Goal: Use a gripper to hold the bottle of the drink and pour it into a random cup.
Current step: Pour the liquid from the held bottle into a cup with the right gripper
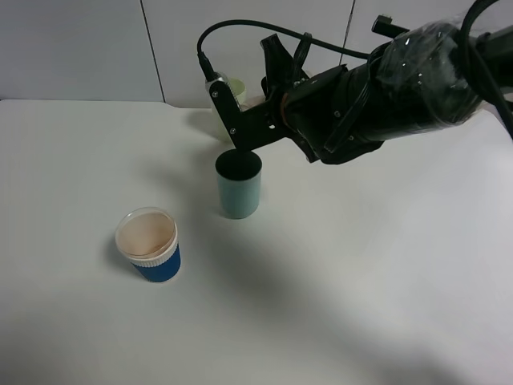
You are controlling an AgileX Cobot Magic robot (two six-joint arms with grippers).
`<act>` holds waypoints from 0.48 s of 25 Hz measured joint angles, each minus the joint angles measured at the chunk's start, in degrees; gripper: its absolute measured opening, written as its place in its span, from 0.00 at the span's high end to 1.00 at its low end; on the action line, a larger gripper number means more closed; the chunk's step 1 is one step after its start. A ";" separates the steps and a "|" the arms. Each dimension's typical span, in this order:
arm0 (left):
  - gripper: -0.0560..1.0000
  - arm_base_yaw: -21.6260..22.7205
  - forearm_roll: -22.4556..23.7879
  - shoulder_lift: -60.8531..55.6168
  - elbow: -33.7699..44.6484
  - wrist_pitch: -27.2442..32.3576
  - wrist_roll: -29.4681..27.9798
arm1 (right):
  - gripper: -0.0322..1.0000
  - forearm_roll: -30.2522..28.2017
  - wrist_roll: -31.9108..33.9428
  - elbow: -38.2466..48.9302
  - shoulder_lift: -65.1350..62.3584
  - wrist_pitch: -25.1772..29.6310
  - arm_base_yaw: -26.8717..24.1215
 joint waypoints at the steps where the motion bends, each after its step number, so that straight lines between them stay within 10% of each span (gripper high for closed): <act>1: 0.07 0.00 0.00 0.00 0.00 0.00 0.00 | 0.61 -0.07 -0.21 0.00 0.00 0.02 0.10; 12: 0.07 0.00 0.00 0.00 0.00 0.00 0.00 | 0.61 -0.64 -2.76 0.00 0.00 3.93 0.74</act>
